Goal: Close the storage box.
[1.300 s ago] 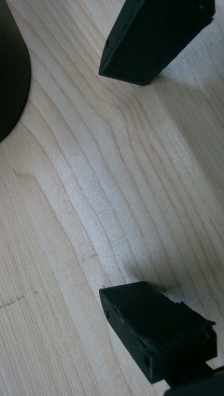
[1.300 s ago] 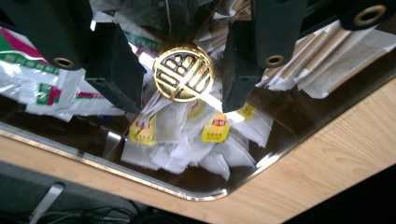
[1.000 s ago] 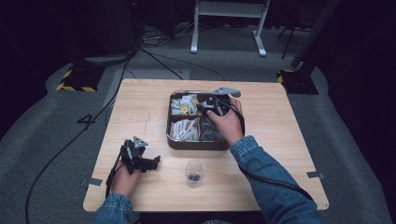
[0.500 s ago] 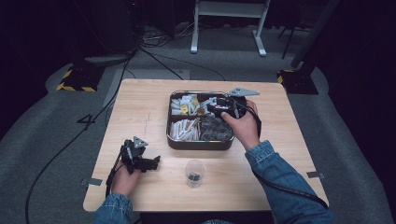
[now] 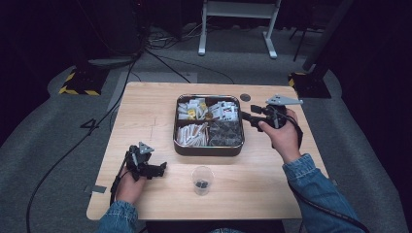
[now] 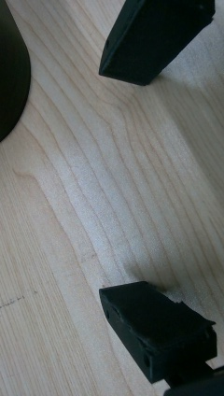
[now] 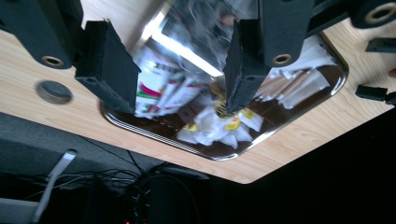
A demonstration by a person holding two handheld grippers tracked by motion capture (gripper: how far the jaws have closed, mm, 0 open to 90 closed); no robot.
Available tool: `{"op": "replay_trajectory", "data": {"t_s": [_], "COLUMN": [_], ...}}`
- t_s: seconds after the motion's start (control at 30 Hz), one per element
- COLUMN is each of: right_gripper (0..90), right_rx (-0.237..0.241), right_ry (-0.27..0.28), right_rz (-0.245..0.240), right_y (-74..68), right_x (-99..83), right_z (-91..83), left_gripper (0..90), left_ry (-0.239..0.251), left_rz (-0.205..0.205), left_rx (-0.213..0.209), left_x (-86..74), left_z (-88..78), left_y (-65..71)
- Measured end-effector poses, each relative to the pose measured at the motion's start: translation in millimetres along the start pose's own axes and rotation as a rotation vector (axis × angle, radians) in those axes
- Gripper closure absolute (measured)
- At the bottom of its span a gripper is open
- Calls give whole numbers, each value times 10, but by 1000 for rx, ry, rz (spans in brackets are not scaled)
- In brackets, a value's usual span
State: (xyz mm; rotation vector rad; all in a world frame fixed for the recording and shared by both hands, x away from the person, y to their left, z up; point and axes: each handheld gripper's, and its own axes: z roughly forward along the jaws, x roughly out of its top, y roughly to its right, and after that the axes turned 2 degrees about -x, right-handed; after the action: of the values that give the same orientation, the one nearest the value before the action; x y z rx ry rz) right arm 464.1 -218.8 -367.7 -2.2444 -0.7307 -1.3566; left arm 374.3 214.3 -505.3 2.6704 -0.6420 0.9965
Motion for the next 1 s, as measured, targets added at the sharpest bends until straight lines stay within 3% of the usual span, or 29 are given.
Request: {"op": "replay_trajectory", "data": {"t_s": [0.17, 0.33, 0.53, 0.6, 0.73, 1.0], "right_gripper": [440, 445, 441, 439, 437, 422], "right_rx": [-24, -27, -39, -33, -49, -111], "right_ry": [-10, -46, -40, -79, -90, -134], "right_rz": [21, -51, -41, -61, -31, -20], "right_y": [161, 230, 271, 307, 396, 536], "right_x": [-135, -339, -589, -663, -788, -1076], "right_z": [-198, -334, -457, -460, -508, -475], "left_gripper": [0, 0, 0, 0, 0, 0], "left_ry": [0, 0, 1, 0, 1, 1], "left_rz": [0, 0, -2, -1, -2, -2], "left_rx": [0, -1, 0, 0, 0, 0], "left_x": [0, -1, -1, -1, -2, -2], "left_z": [0, 0, 0, -1, 0, 0], "left_y": [0, 1, 3, 2, 4, 4]}}
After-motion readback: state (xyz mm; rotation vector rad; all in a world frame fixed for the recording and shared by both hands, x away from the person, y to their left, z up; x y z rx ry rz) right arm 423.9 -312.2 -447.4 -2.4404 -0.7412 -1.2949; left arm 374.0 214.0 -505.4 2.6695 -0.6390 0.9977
